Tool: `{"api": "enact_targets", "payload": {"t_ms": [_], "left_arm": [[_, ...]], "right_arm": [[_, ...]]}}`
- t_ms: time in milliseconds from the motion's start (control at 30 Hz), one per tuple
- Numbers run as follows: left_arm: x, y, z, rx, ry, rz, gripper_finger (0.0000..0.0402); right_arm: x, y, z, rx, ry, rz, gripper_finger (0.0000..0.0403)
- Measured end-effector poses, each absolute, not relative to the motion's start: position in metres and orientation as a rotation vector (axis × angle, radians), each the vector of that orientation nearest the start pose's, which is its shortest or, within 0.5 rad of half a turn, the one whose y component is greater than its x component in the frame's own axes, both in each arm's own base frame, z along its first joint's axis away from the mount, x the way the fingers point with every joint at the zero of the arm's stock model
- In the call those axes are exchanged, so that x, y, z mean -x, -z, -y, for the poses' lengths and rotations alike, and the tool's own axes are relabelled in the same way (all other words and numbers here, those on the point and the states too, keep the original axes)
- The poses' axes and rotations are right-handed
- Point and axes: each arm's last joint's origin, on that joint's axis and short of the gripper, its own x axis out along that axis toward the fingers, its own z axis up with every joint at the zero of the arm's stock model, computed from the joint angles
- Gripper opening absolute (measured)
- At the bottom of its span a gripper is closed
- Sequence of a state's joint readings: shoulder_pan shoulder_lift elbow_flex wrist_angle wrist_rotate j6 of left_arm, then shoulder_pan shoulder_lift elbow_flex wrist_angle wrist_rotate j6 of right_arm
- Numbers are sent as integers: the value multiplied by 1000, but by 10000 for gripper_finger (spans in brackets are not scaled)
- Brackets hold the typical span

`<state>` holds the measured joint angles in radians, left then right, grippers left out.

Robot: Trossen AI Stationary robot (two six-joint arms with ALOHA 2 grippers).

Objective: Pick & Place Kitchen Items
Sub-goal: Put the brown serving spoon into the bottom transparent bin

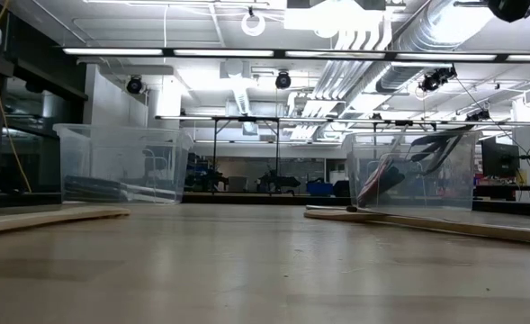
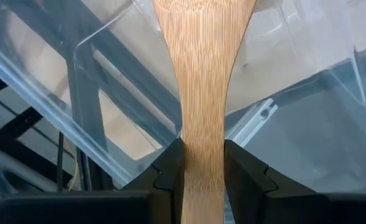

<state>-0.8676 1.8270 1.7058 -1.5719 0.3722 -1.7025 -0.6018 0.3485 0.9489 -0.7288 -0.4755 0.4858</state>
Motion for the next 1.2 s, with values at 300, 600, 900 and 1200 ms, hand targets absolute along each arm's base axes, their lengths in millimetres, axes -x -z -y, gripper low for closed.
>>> {"api": "enact_targets", "payload": {"t_ms": [300, 600, 900, 1200], "left_arm": [[-209, -277, 264, 634, -733, -1886, 81], [-211, -277, 262, 645, -745, -1880, 166], [-210, -281, 261, 656, -732, -1878, 193], [-209, -330, 237, 819, -752, -1536, 195]], "right_arm": [[-35, -370, 7, -533, 143, -80, 215], [-35, -370, 7, -515, 120, -86, 215], [-35, -370, 6, -513, 87, -93, 215], [-35, -370, 5, -510, 74, -96, 215]]}}
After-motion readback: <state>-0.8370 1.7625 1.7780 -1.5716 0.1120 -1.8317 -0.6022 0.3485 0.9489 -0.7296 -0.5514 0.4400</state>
